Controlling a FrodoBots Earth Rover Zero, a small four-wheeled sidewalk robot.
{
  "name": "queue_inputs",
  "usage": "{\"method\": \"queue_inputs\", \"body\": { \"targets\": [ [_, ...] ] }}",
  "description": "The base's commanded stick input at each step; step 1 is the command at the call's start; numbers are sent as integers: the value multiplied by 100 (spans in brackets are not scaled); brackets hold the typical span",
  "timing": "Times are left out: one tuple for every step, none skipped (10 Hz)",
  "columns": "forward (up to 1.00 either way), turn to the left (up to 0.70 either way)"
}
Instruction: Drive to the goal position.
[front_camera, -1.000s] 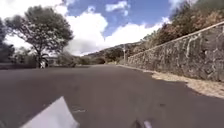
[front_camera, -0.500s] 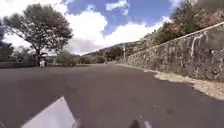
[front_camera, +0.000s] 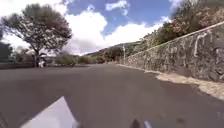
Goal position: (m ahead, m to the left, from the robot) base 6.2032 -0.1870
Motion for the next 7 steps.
{"method": "queue_inputs", "body": {
  "targets": [
    [45, 0],
    [45, 0],
    [45, 0],
    [45, 0],
    [45, 0],
    [45, 0],
    [45, 0]
  ]
}}
